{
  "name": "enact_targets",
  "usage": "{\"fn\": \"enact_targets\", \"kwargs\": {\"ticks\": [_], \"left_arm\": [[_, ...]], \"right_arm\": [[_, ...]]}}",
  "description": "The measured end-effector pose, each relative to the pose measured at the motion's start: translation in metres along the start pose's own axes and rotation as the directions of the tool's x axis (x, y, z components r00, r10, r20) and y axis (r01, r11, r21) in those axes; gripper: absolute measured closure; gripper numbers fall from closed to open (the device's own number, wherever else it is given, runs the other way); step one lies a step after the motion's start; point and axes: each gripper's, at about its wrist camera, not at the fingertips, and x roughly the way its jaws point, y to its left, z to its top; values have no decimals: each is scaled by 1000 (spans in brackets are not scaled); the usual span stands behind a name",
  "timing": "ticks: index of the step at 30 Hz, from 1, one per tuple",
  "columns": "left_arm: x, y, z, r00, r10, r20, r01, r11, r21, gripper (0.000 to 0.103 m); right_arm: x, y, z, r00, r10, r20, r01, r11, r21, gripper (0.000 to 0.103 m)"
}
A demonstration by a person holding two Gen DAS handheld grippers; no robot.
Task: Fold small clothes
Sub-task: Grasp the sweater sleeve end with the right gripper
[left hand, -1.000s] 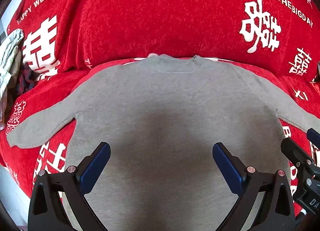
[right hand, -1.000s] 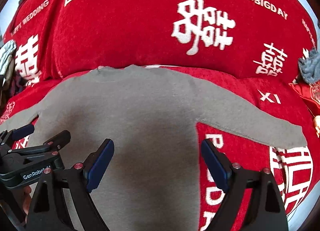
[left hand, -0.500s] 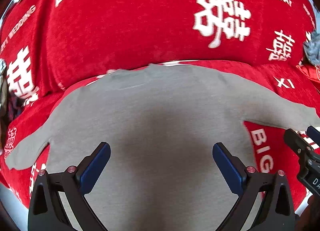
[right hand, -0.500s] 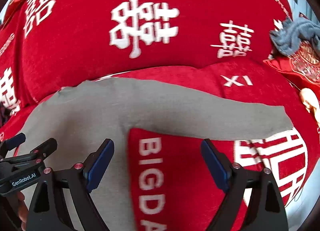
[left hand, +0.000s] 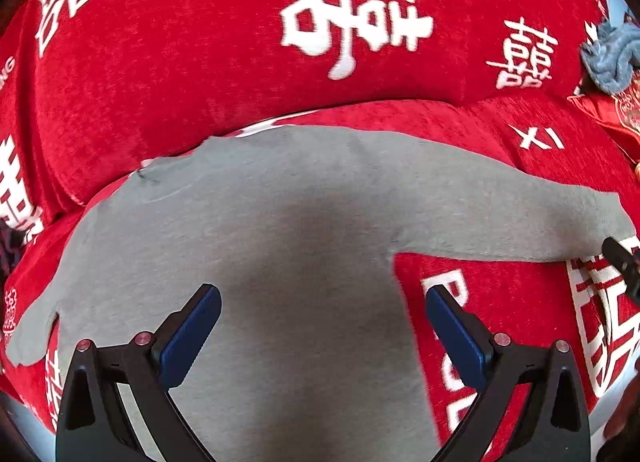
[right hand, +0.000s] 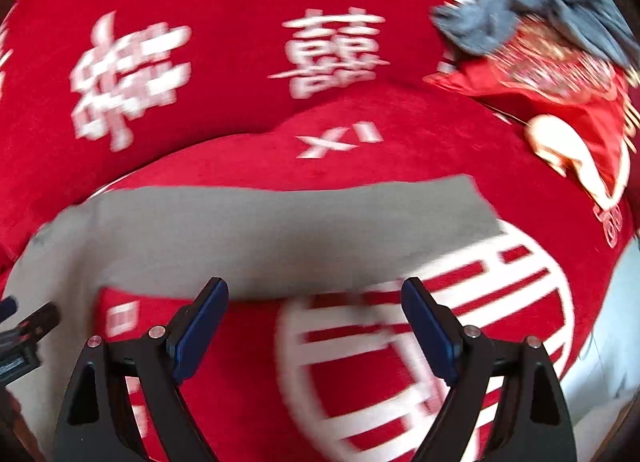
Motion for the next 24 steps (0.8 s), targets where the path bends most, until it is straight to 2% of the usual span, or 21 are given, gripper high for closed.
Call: {"fn": "enact_targets", "kwargs": {"ticks": [1,4,7,13,15,17,18,19,20,24], "left_arm": [[2,-4,2,1000,1,-2,-1,1000,6,1],[7,-12,6,1000,2,-9,-2,1000,16,1],[14,-17,9,1000,-1,-19,2,1000,12,1],[28,-19,13,999,-5,-46,4,1000,-15,1],[31,-17,14,999,-1,-46,0,1000,-23,1],[35,-14,16,999,4,-50,-5,999,-33,1],[38,-12,19,998,3,-55,-5,999,-45,1],[41,-9,21,998,1,-57,-5,998,-57,1],[43,-7,23,998,3,-57,-6,998,-66,1],[58,8,31,997,25,-73,-33,994,-109,1]], "right_arm": [[5,-14,4,1000,-14,-6,14,1000,26,13],[22,-50,10,998,-58,-34,61,994,95,24],[43,-75,14,998,-19,-60,29,985,168,33],[60,-74,31,1000,4,17,-6,991,136,35],[66,-71,35,999,23,27,-26,993,118,44],[72,-68,37,999,44,17,-46,994,96,72],[73,-67,37,999,50,14,-51,994,92,78],[73,-69,37,998,61,13,-62,994,95,90],[72,-73,36,996,84,16,-86,990,113,94],[45,-91,26,983,144,113,-164,967,193,95]]}}
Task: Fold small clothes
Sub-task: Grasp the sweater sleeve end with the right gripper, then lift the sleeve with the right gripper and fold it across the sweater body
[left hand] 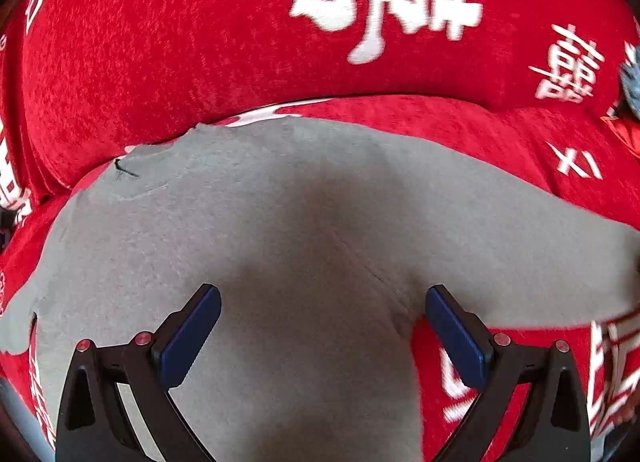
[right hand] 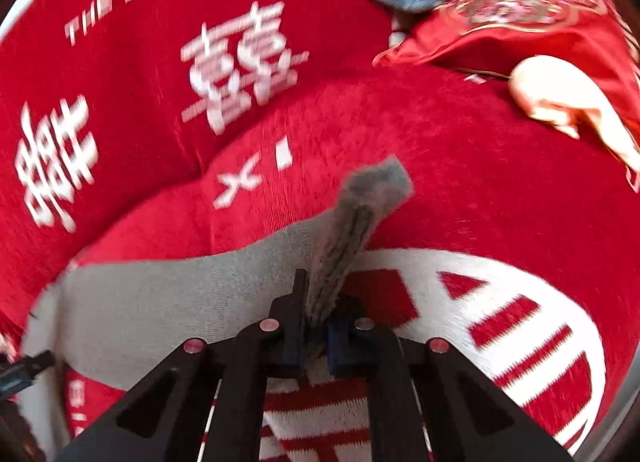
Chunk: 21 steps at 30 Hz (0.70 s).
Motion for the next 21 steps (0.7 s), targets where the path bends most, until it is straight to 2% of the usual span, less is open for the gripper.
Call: {"fn": "enact_targets", "kwargs": {"ticks": [2,5,9,15,21], "left_arm": [[9,7,4,1000,12,-14,-13,1000,-24,1],[27,13,4,998,4,-61,-6,999,-44,1],[25,16,5,998,-16,-60,14,999,-36,1],[4,36,0,999,-36,-11,35,998,-50,1],[-12,72,-19,998,-51,22,53,996,-76,1]], "right_arm": [[-16,-2,-3,999,30,44,-31,999,15,96],[-32,2,-5,996,30,81,-30,1000,6,96],[-45,10,0,994,41,105,-41,999,-1,96],[-70,38,12,987,74,145,-68,997,-49,96],[-88,81,17,982,107,153,-93,991,-95,96]]}}
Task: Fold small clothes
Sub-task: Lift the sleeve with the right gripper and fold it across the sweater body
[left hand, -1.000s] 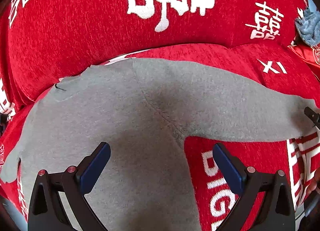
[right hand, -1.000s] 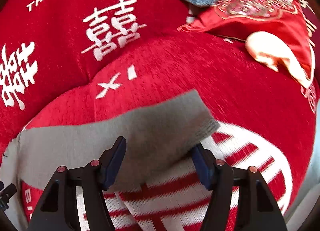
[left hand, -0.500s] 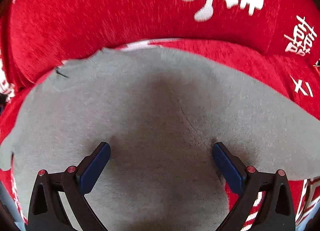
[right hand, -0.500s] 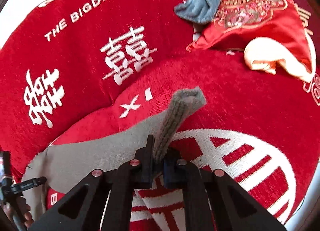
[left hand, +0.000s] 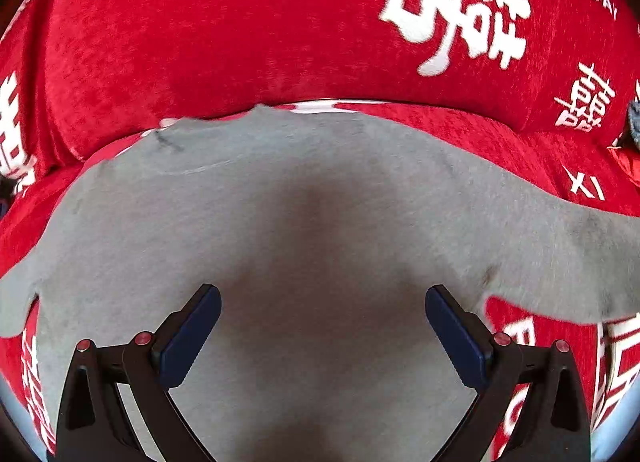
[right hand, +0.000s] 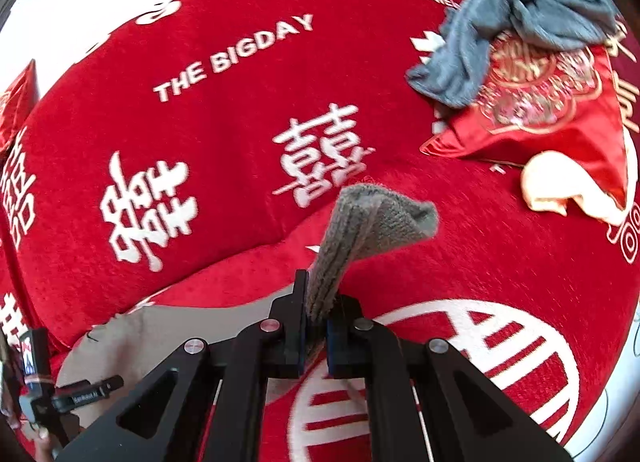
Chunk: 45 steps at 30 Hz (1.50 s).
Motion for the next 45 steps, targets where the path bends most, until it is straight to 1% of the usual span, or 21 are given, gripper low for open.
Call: {"fn": "enact_targets", "kwargs": {"ticks": [8,15,20,24,32,36,42,45], "left_arm": [[-19,48,-25,1000,-15,27,16,1000,-26,1],[-34,91,-42,998,-29,60,32,999,-44,1],[-38,124,-49,997,-43,71,48,996,-73,1],[-40,147,-55,996,-46,77,53,994,-95,1],[-41,199,-78,996,-45,75,56,986,-158,1],[-39,222,-89,997,-39,66,51,980,-191,1],[-36,249,-107,997,-47,54,58,967,-246,1],[-37,257,-113,997,-52,55,65,963,-263,1]], "right_arm": [[-18,88,-1,997,75,10,-74,994,-85,96],[-25,174,-19,991,133,-3,-132,977,-166,96],[-25,234,-39,985,170,-27,-172,962,-214,96],[-23,274,-54,981,186,-51,-192,949,-249,96],[-17,359,-105,968,217,-128,-248,907,-340,96],[-10,388,-128,961,223,-163,-269,891,-366,96],[-2,417,-148,956,222,-194,-283,877,-389,96],[0,430,-158,951,227,-210,-296,867,-402,96]]}}
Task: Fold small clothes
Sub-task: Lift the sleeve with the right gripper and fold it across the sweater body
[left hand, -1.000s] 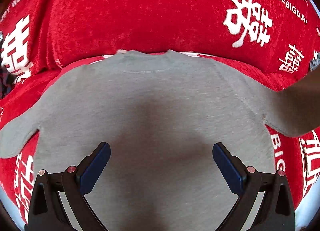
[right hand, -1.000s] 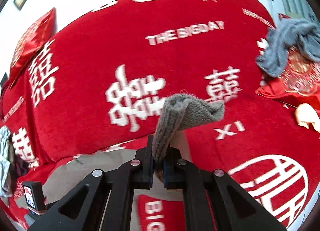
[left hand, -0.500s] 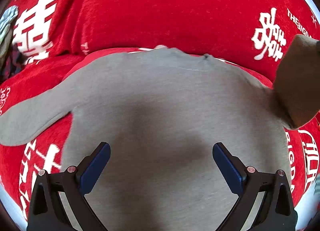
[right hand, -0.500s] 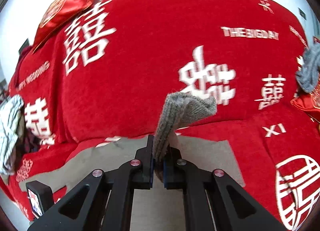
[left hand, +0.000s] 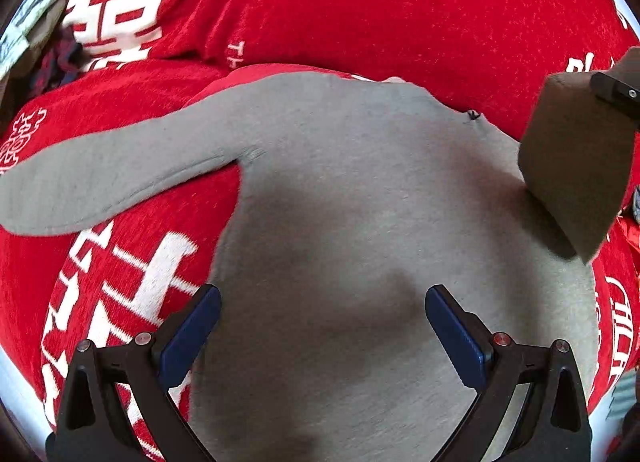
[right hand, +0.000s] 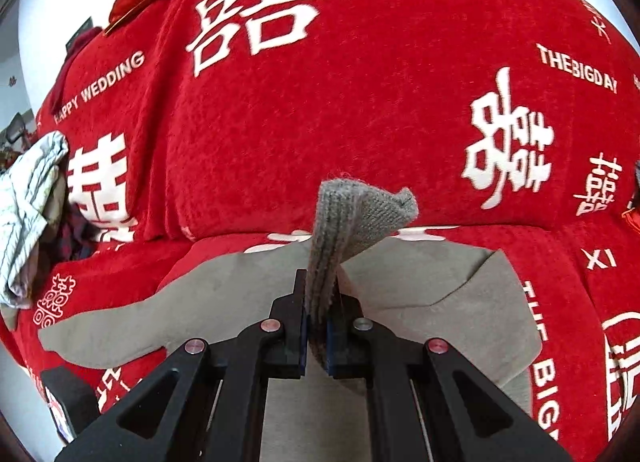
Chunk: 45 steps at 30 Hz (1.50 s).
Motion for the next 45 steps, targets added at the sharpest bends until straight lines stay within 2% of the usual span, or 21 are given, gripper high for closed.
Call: {"fn": "enact_targets", "kwargs": {"ticks": [9,21,29,36,39,40,42,44,45], "left_arm": [[-9,18,-6,1000,-17,7,17,999,-44,1],[-12,39,-14,1000,-6,0,6,997,-83,1],[-16,44,-23,1000,2,0,-2,997,-83,1],[-17,42,-23,1000,4,-6,-5,996,-84,1],[-18,42,-22,1000,4,-11,-5,996,-86,1],[-19,43,-22,1000,2,-11,-3,996,-88,1],[-21,43,-20,1000,-4,-9,4,996,-93,1],[-25,42,-18,1000,-9,-3,9,996,-92,1],[-29,40,-16,1000,-15,5,15,996,-89,1]], "right_arm": [[22,42,-6,998,50,-45,-53,997,-52,96],[70,73,-42,982,79,-173,-96,991,-94,96],[67,93,-65,959,161,-232,-198,969,-147,96],[73,96,-72,961,127,-246,-174,968,-180,96],[80,88,-74,960,80,-270,-134,972,-191,95],[82,83,-74,958,72,-279,-128,973,-189,93],[84,70,-76,954,59,-295,-115,978,-175,80],[79,57,-75,955,64,-289,-113,981,-157,58],[75,51,-75,957,72,-282,-118,982,-150,55]]}}
